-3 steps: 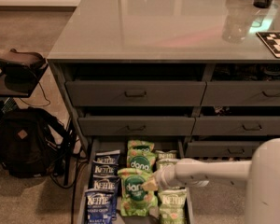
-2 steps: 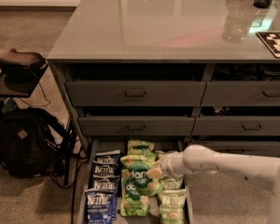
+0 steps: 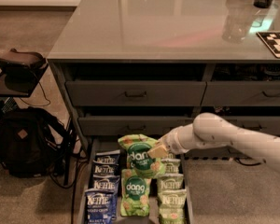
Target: Pick green rice chip bag from bottom drawer and place on counter
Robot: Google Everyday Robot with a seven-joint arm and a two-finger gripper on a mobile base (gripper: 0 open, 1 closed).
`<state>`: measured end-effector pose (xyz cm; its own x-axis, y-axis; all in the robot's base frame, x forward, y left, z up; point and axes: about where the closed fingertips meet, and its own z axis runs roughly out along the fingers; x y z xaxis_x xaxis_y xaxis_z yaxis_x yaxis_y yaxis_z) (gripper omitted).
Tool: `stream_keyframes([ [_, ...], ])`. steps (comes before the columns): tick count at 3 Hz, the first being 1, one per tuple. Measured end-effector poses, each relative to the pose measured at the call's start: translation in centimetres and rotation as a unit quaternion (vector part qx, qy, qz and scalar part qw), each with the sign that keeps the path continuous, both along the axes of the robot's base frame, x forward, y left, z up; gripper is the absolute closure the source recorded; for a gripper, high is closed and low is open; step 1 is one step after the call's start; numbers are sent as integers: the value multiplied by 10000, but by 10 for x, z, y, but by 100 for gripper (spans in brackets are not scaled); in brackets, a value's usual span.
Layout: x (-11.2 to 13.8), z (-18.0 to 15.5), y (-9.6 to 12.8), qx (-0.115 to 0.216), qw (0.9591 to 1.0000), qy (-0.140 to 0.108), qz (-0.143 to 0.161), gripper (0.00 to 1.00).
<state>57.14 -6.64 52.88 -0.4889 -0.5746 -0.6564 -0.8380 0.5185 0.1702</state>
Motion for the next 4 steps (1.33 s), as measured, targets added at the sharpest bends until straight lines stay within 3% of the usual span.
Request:
stream_keyframes([
  [1,-5,40,-4,-82,9995,243,196,100],
  [2,-13,78,-2,-152,9987,316,359,100],
  [3,-21,118,5,-142,9984,222,497,100],
  [4,-21,119,5,-151,9984,218,508,100],
])
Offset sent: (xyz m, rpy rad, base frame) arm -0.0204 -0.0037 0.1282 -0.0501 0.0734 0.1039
